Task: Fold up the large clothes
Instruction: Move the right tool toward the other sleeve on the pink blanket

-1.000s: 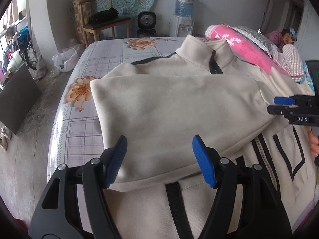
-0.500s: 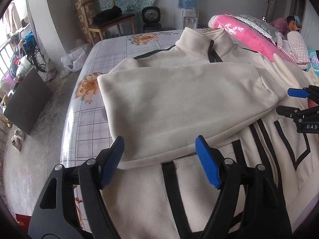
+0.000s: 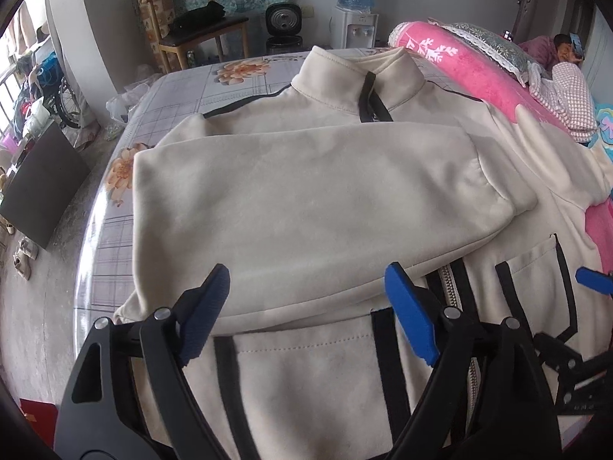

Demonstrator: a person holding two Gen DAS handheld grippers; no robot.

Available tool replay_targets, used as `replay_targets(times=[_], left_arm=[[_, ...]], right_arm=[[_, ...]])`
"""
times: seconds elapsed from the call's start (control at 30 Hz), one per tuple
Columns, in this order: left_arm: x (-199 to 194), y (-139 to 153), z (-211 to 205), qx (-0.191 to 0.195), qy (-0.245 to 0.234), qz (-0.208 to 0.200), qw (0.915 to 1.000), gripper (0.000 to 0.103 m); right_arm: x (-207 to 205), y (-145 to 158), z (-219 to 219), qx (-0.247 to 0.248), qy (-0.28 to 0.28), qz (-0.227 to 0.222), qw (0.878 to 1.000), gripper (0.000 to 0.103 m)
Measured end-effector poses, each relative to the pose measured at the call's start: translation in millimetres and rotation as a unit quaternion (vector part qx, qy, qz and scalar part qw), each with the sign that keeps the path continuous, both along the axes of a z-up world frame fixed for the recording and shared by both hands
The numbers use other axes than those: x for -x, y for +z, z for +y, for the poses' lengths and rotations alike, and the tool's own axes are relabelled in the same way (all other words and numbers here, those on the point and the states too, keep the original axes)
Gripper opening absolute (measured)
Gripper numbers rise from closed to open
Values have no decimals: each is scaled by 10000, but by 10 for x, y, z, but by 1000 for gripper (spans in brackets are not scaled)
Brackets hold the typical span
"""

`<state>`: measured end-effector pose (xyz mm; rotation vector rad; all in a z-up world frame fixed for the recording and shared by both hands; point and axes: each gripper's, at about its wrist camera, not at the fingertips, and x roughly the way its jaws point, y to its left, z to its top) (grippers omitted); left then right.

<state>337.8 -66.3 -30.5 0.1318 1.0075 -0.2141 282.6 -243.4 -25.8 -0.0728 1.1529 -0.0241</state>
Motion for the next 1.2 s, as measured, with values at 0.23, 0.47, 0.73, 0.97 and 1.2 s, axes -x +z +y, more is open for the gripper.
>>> replay_targets(times=[0.23,0.47,0.73,0.97,1.2], left_arm=[[-159,-334,-20,-4,369,203,9991,86],[-110,-369,31,26,426,80,9991,95],[-124,-358,27,-12,420,128,9990,96],[-106,-358,39,10,368,84,9993,96],[-86,-355,40,15,313,53,9995,96]], right_arm=[[86,-222,31,8,1,31,10000,97],[155,-239,7,-111,-88,-175,9997,97],[137,-245,-10,-176,-120,-140,9997,97],[132,-248,-13,-190,-134,-113,9997,97],[147,-267,-9,-196,-163,-129,9996,97]])
